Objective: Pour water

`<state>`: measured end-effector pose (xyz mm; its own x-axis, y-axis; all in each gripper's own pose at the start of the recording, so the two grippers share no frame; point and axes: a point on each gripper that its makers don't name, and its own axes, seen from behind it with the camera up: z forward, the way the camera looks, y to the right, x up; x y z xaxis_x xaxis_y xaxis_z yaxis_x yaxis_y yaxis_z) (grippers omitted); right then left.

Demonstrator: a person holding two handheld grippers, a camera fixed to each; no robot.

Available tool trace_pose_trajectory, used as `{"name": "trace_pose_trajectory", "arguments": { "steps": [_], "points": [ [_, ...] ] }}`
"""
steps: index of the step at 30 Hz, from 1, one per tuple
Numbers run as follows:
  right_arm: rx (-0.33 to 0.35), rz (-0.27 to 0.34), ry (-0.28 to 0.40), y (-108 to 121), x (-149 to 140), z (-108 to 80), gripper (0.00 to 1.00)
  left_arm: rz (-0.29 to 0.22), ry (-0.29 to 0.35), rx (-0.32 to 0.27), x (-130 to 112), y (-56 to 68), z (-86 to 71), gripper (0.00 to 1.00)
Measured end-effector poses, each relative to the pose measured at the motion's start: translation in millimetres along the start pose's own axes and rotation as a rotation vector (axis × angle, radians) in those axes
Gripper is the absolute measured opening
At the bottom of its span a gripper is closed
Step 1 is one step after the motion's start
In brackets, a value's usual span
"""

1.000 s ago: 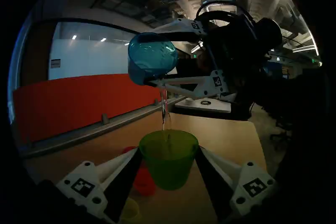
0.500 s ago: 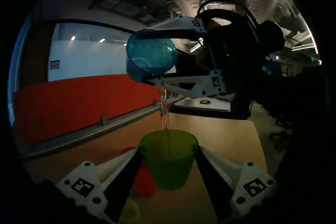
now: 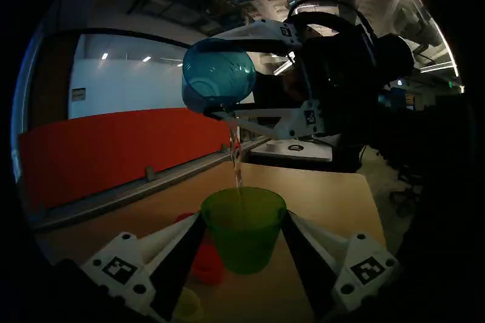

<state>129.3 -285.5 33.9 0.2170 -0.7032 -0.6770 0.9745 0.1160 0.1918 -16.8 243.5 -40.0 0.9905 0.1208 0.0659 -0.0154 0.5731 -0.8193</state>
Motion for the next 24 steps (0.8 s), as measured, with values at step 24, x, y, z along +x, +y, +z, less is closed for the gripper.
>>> {"name": "trace_pose_trajectory", "arguments": {
  "steps": [24],
  "points": [
    [-0.013, -0.11, 0.004, 4.9, 3.8, 1.4, 0.9, 0.003, 0.007, 0.007, 2.2, -2.5, -1.9, 0.86]
  ]
}}
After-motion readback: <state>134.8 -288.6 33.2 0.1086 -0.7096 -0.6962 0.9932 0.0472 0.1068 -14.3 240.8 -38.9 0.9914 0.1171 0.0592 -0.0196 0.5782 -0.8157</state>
